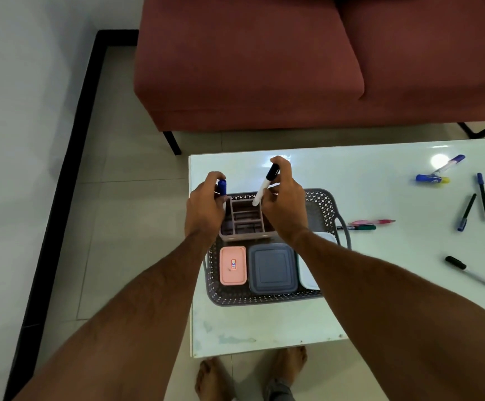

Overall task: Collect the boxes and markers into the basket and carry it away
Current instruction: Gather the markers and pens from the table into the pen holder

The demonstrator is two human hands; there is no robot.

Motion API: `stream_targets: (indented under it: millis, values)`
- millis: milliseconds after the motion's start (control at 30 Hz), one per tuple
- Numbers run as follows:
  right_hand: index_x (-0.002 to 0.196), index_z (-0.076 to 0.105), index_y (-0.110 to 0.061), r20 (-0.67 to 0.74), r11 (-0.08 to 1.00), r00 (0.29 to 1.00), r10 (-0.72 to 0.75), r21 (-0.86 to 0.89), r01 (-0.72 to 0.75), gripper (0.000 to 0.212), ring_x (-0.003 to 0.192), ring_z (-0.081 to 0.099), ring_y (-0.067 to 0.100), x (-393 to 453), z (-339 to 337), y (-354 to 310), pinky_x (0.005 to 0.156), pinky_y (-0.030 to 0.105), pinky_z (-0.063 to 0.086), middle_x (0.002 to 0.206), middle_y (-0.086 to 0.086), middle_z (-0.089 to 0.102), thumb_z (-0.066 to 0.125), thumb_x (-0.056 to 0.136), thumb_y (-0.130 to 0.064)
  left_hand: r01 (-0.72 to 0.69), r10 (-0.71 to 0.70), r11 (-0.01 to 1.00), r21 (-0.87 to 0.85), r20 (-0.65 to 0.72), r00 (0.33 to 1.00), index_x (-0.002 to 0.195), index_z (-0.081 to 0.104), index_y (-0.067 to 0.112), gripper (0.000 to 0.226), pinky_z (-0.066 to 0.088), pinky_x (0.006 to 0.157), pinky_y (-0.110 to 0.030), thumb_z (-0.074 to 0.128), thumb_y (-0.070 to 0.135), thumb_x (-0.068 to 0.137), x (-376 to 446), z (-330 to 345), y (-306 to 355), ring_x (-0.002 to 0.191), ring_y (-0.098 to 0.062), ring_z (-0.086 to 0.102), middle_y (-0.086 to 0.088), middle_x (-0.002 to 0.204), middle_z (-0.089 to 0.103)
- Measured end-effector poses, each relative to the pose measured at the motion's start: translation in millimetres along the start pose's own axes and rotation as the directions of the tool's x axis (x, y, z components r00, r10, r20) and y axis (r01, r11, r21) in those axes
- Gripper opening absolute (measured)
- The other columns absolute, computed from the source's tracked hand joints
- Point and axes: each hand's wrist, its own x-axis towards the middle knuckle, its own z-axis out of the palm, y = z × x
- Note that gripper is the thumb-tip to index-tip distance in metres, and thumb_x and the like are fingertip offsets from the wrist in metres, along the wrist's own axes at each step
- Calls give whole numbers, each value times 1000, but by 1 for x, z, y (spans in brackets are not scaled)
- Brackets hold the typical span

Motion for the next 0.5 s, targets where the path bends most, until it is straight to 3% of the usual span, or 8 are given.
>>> stream_targets:
  millis: [167, 367, 433, 500]
  values:
    - [141, 37, -26, -118, 998, 992, -35, 40, 40, 62, 85, 68, 14, 4, -5, 4, 75, 34, 63, 101, 0, 65, 64, 88, -8, 26, -25, 1000, -9, 28, 999, 121, 54, 24, 36, 59, 81, -29, 63, 4, 93, -4, 6, -2, 93, -20, 65, -5, 108, 67]
    - [140, 36, -29, 35, 990, 998, -58, -124, 61, 56, 88, 69, 21, 0, -13, 15, 78, 43, 61, 107, 6, 68, 57, 93, -8, 47, -47, 999, -5, 29, 998, 122, 56, 20, 30, 46, 57, -1, 60, 7, 95, -10, 10, -3, 79, -11, 64, -3, 107, 67]
    - [137, 37, -28, 71, 985, 996, -51, -160, 62, 50, 85, 68, 23, -2, -11, 17, 76, 45, 60, 101, 8, 70, 54, 94, -6, 47, -47, 999, 13, 14, 999, 119, 58, 20, 26, 52, 66, -7, 61, 9, 95, -9, 11, -3, 85, -14, 66, -4, 108, 69]
    - [131, 41, -24, 104, 983, 994, -42, -172, 59, 43, 85, 68, 24, -4, -9, 20, 77, 44, 60, 99, 9, 71, 52, 95, -5, 47, -47, 998, 32, 0, 999, 117, 61, 20, 25, 60, 81, -28, 63, 12, 94, -7, 13, -5, 95, -19, 68, -4, 109, 71]
